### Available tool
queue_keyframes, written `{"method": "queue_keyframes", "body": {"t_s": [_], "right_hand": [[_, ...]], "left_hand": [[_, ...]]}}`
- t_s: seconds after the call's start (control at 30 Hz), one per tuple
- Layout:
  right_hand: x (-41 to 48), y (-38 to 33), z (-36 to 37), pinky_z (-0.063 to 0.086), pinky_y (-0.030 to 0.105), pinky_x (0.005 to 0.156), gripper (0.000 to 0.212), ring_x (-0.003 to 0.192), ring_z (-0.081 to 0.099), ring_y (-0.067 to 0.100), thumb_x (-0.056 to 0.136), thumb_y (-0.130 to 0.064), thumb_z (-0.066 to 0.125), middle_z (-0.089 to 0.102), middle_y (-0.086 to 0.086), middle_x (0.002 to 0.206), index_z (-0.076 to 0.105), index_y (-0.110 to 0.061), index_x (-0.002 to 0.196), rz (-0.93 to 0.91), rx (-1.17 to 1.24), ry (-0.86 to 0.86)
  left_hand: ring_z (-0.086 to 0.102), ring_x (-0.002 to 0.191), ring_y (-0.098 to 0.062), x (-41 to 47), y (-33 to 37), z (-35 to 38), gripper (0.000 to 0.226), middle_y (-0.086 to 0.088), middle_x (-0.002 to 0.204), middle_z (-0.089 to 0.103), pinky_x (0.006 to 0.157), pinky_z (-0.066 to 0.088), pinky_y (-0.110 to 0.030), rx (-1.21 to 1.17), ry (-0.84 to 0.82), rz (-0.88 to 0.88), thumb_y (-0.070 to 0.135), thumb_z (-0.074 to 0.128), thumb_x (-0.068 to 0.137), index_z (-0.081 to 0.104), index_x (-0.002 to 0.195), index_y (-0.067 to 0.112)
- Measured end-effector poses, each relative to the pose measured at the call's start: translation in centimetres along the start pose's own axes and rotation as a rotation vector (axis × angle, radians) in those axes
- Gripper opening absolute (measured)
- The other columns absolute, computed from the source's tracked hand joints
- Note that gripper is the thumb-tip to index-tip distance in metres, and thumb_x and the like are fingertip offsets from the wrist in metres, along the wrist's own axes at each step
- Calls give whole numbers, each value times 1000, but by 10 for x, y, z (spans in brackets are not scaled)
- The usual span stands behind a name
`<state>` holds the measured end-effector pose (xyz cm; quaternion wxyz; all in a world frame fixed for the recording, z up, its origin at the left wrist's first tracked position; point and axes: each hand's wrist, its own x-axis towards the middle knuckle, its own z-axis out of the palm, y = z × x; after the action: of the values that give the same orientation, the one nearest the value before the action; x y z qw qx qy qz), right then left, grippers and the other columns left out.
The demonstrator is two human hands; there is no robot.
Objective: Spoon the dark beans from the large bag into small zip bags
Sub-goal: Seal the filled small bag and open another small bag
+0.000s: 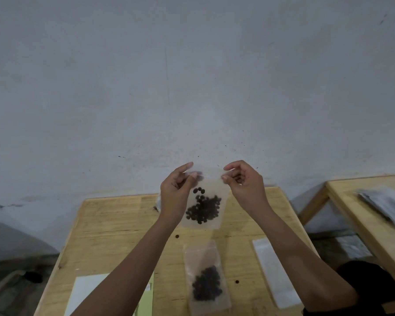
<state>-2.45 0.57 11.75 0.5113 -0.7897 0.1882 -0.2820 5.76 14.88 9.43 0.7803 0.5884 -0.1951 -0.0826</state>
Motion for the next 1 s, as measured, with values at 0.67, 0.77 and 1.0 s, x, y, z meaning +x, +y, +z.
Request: {"method": "queue_keyframes", "body": {"t_s": [0.67, 0.77, 1.0], "right_hand": [[3, -5, 3, 46, 9, 65, 21, 76, 61, 7, 70, -18, 80, 66, -1, 80, 62, -12, 78, 112, -15, 36], [4, -3, 4, 42, 13, 66, 20, 76, 60, 8, 71, -19, 79, 65, -3, 78, 61, -12, 76, 146, -69, 74], [3, 4, 6, 45, 19, 73, 18, 84, 63, 9, 72, -22, 79, 69, -5, 84, 65, -14, 79, 227, -28, 3]], "left_hand": [[69, 90, -25, -4, -3, 22, 24, -14, 90, 72, 79, 56, -30, -27, -14, -95, 0, 57, 90, 61, 111, 10], [69, 90, -25, -7, -4, 26, 22, -12, 90, 72, 80, 56, -31, -7, -43, -92, 0, 56, 90, 62, 107, 12], [69, 87, -18, -4, -9, 20, 24, -7, 89, 73, 80, 55, -30, 127, -7, -81, 1, 52, 92, 63, 105, 18]]}}
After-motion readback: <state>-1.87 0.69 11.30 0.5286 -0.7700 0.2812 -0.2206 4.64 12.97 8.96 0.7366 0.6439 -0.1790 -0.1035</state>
